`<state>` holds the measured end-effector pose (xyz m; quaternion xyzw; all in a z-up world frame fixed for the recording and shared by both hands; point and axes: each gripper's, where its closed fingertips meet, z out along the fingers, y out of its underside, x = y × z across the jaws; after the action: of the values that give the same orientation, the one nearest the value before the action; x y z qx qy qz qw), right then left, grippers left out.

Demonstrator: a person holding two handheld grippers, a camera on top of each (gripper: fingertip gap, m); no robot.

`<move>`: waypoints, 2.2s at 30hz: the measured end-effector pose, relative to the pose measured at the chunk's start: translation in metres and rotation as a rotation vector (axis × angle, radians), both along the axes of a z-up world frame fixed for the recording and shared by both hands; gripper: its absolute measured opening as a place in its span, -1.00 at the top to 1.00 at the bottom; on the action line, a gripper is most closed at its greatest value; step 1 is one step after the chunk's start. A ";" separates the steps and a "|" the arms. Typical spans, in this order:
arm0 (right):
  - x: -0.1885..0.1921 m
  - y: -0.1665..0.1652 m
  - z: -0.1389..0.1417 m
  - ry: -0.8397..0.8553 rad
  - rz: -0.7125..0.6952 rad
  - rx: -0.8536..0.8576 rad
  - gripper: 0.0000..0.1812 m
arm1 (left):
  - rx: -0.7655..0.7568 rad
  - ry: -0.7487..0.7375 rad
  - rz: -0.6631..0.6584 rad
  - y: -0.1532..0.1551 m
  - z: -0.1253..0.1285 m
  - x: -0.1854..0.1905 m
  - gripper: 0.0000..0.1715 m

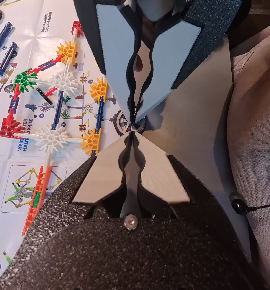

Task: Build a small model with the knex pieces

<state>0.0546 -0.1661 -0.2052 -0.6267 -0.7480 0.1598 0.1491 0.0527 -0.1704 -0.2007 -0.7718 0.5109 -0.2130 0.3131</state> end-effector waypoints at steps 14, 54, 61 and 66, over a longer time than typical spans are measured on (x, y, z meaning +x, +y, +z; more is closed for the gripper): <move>-0.012 0.012 -0.001 0.098 -0.060 -0.081 1.00 | -0.013 -0.048 0.013 0.002 -0.002 -0.001 1.00; 0.028 -0.014 0.007 0.025 -0.006 -0.187 0.93 | -0.101 -0.122 -0.061 -0.018 0.001 0.010 0.87; 0.025 -0.016 0.009 0.033 0.007 -0.139 0.93 | -0.071 -0.125 -0.042 -0.014 0.002 0.013 0.89; 0.023 -0.018 0.006 0.021 0.009 -0.099 0.96 | -0.050 -0.104 -0.030 -0.012 -0.001 0.015 0.93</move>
<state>0.0771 -0.1839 -0.1989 -0.6282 -0.7403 0.2042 0.1250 0.0679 -0.1824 -0.2022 -0.7596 0.4999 -0.2700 0.3166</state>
